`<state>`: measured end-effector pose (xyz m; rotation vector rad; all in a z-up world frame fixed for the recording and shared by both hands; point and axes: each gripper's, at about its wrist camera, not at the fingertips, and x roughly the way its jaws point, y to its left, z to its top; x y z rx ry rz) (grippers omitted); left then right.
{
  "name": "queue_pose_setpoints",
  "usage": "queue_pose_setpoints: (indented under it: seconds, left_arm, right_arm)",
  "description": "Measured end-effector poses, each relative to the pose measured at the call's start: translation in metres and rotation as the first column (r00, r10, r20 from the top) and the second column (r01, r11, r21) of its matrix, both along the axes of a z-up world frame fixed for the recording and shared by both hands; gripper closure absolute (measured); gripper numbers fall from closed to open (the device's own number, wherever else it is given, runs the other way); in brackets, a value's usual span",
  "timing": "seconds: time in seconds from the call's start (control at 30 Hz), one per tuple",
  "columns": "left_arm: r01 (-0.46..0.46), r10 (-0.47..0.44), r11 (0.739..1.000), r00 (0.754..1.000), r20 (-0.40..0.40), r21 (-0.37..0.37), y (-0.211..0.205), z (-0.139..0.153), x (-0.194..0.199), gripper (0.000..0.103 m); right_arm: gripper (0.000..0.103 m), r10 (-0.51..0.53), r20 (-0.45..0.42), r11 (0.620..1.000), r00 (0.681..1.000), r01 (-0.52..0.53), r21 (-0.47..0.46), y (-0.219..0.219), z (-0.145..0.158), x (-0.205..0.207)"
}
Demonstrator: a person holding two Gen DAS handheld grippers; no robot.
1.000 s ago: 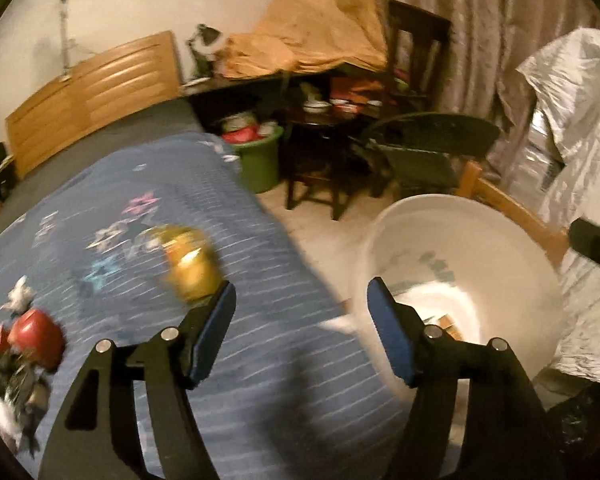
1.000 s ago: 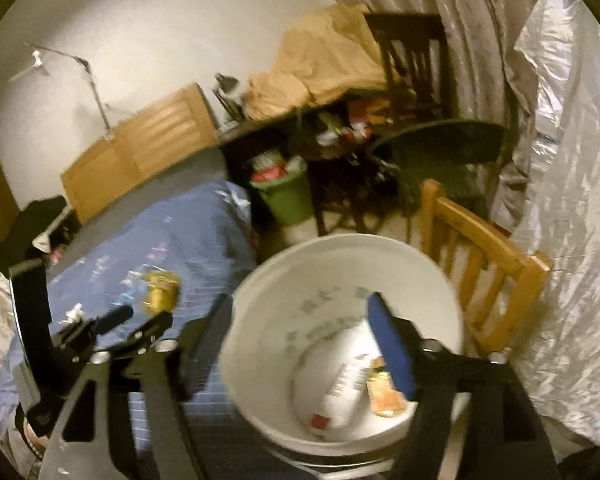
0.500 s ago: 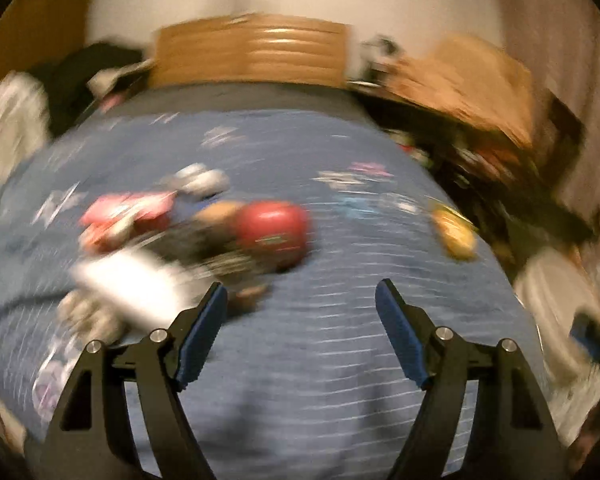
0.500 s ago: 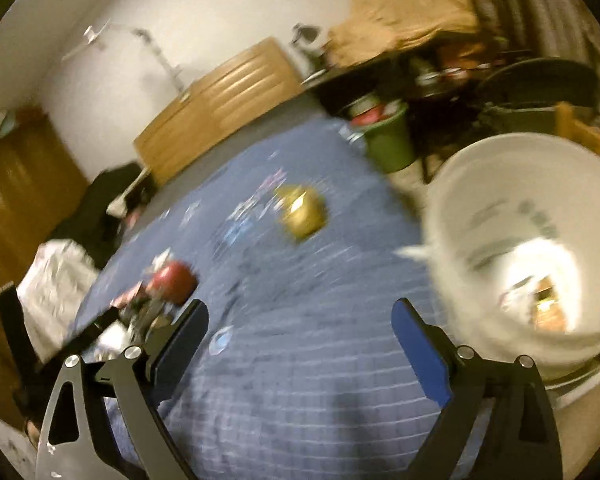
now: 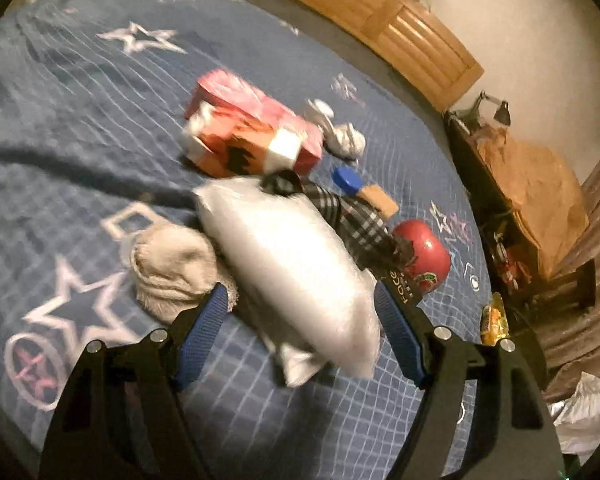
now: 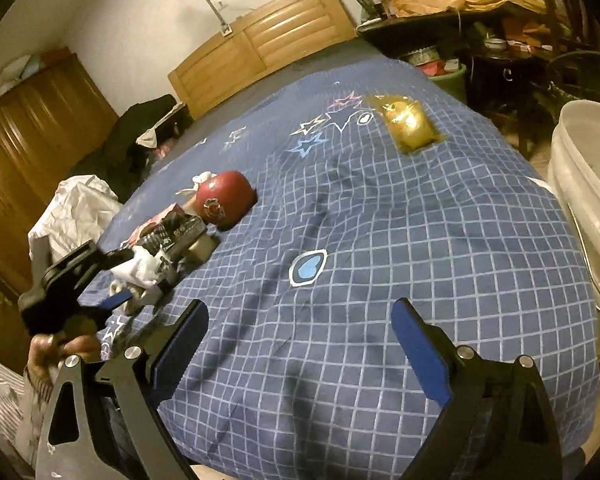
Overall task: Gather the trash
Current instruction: 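Return both tools to the bed and reach for the white foam sleeve, then grasp the white foam sleeve with the left tool while the right tool grasps the wet-wipe packet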
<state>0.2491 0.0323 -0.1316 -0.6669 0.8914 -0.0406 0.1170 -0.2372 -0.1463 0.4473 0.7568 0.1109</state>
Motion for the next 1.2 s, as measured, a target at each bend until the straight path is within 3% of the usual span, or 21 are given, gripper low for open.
queue_pose_setpoints:
  seconds: [0.07,0.13,0.4,0.5,0.6,0.63,0.7,0.83,0.87,0.9,1.07,1.2]
  left_arm:
    - [0.023,-0.024,0.999,1.000,-0.012,-0.036,-0.001,-0.006,0.004,0.062]
    - [0.036,-0.036,0.998,0.999,0.010,-0.058,0.005,-0.003,-0.003,0.069]
    - [0.192,-0.190,0.981,0.975,0.116,0.000,0.022,0.034,-0.053,0.070]
    - [0.271,-0.270,0.962,0.953,0.137,0.013,0.029,0.040,-0.064,0.070]
    - [0.401,-0.405,0.914,0.909,0.098,0.059,0.030,0.032,-0.068,0.070]
    - [0.390,-0.396,0.917,0.915,0.082,0.077,0.033,0.028,-0.069,0.070]
    - [0.373,-0.378,0.925,0.924,0.064,0.068,0.046,0.018,-0.073,0.068]
    - [0.396,-0.400,0.916,0.914,0.067,0.063,0.060,0.015,-0.080,0.055]
    - [0.408,-0.413,0.909,0.909,0.056,0.082,0.061,0.014,-0.081,0.038]
    - [0.406,-0.412,0.909,0.910,0.050,0.097,0.062,0.014,-0.081,0.028]
    - [0.317,-0.326,0.942,0.943,0.074,0.107,0.093,0.009,-0.082,0.017]
    - [0.210,-0.221,0.970,0.972,0.080,0.125,0.123,0.008,-0.084,0.017]
  right_arm:
    - [0.010,0.000,-0.001,1.000,1.000,0.000,-0.002,-0.001,0.000,0.001]
    - [0.010,0.010,0.004,1.000,1.000,-0.010,-0.010,0.000,0.002,0.001]
    - [0.010,0.125,0.060,0.989,0.990,-0.120,-0.082,0.034,0.019,0.005]
    - [0.011,0.165,0.070,0.983,0.984,-0.159,-0.090,0.050,0.024,0.007]
    - [0.010,0.197,0.072,0.977,0.978,-0.190,-0.099,0.066,0.026,0.009]
    - [0.011,0.206,0.070,0.975,0.976,-0.198,-0.103,0.071,0.027,0.009]
    - [0.011,0.229,0.063,0.969,0.971,-0.221,-0.116,0.081,0.028,0.008]
    - [0.010,0.267,0.046,0.956,0.962,-0.259,-0.141,0.104,0.027,0.010]
    - [0.010,0.278,0.040,0.952,0.960,-0.270,-0.146,0.111,0.027,0.012]
    - [0.010,0.284,0.037,0.949,0.958,-0.276,-0.150,0.116,0.028,0.012]
    - [0.010,0.331,0.021,0.930,0.943,-0.322,-0.178,0.145,0.028,0.012]
    - [0.010,0.368,0.010,0.912,0.930,-0.359,-0.197,0.162,0.025,0.011]
